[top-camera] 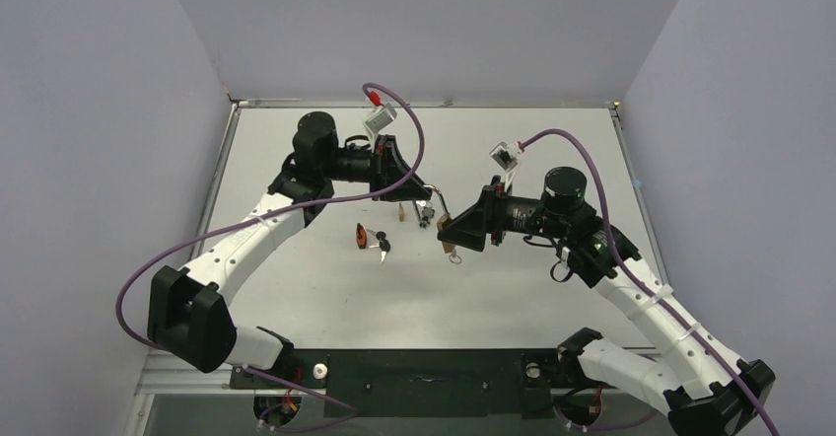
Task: Lock with the key
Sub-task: Pick up the lock from the center of the board.
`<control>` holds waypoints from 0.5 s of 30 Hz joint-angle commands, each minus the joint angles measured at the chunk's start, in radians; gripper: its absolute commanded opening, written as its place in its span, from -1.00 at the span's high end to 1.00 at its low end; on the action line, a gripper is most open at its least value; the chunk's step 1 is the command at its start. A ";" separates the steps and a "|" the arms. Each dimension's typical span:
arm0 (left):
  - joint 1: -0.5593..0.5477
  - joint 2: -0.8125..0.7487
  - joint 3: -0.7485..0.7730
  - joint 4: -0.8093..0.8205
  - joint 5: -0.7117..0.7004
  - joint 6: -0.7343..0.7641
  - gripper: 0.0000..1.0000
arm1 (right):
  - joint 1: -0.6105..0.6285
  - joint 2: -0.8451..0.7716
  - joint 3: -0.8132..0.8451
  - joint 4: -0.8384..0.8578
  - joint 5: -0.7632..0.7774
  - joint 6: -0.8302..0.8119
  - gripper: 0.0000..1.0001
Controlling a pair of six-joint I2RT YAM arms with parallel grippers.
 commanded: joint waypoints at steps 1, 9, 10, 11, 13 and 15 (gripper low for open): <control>-0.041 -0.058 0.073 -0.197 -0.140 0.110 1.00 | 0.008 -0.018 0.061 0.032 0.169 -0.092 -0.16; -0.060 -0.182 0.046 -0.140 -0.504 -0.030 1.00 | 0.005 -0.062 -0.013 0.186 0.369 -0.091 -0.53; -0.070 -0.205 0.044 -0.131 -0.562 -0.045 1.00 | 0.004 -0.063 -0.031 0.254 0.379 -0.088 -0.54; -0.076 -0.215 0.051 -0.122 -0.593 -0.048 1.00 | 0.000 -0.064 -0.038 0.285 0.390 -0.077 -0.60; -0.093 -0.235 0.079 -0.124 -0.666 -0.050 1.00 | -0.011 -0.056 -0.045 0.373 0.395 -0.057 -0.62; -0.105 -0.249 0.113 -0.124 -0.742 -0.050 1.00 | -0.020 -0.046 -0.040 0.453 0.391 -0.034 -0.63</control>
